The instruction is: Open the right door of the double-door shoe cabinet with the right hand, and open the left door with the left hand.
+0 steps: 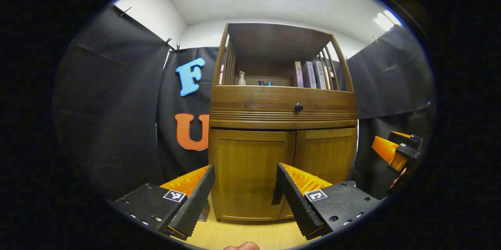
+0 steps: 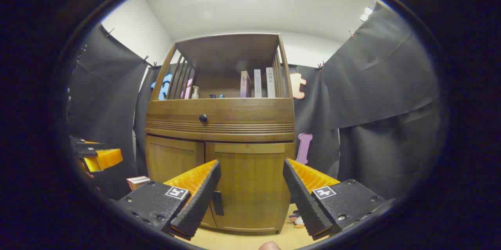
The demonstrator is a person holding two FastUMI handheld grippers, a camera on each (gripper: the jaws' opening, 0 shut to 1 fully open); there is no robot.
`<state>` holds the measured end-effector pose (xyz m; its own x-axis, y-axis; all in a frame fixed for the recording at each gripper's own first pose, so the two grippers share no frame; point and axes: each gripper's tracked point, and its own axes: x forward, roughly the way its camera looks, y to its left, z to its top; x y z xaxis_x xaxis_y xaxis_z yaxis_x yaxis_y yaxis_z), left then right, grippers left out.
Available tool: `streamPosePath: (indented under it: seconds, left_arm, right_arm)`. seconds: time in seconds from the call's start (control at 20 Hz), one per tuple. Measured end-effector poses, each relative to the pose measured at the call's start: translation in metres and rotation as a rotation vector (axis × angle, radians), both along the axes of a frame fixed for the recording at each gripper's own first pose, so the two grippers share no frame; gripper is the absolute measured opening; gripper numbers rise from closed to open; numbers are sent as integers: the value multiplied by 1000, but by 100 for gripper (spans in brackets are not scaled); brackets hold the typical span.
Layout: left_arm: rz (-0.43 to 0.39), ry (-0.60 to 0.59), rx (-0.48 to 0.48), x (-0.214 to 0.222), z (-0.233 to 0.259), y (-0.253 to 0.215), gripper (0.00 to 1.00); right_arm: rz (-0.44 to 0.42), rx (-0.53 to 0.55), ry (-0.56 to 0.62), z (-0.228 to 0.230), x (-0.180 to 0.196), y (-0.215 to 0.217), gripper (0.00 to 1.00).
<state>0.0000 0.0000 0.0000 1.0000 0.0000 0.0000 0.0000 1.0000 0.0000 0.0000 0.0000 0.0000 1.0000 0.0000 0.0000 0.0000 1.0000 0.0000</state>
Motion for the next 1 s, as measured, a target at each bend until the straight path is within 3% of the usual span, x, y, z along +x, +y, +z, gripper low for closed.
streamPosePath:
  seconds: [0.15, 0.2, 0.25, 0.4, 0.45, 0.5, 0.55, 0.7, 0.75, 1.0]
  left_arm:
    - [13, 5, -12, 5, -2, 1, 95]
    - [14, 2, -12, 6, -1, 2, 100]
    - [16, 1, -9, 6, -1, 3, 95]
    - [26, -2, 12, 10, 0, 7, 95]
    - [28, -5, 16, 10, 1, 8, 100]
    - [32, -10, 17, 11, 2, 9, 95]
    - [35, -17, 20, 11, 4, 12, 100]
    - [49, -26, 21, 12, 6, 20, 100]
    - [51, -26, 18, 12, 6, 22, 94]
    - [84, -34, 42, 9, 3, 38, 95]
  right_arm:
    - [7, 12, 20, -7, 6, -2, 100]
    - [6, 14, 29, -9, 7, -3, 100]
    - [8, 17, 35, -12, 9, -3, 100]
    - [16, 18, 50, -18, 14, 0, 100]
    - [14, 15, 57, -20, 15, 0, 100]
    - [11, 12, 60, -21, 16, 1, 100]
    - [10, 12, 61, -21, 17, 2, 100]
    - [13, 13, 64, -23, 20, 8, 100]
    - [17, 13, 63, -23, 21, 12, 100]
    - [0, 5, 122, -43, 33, 24, 100]
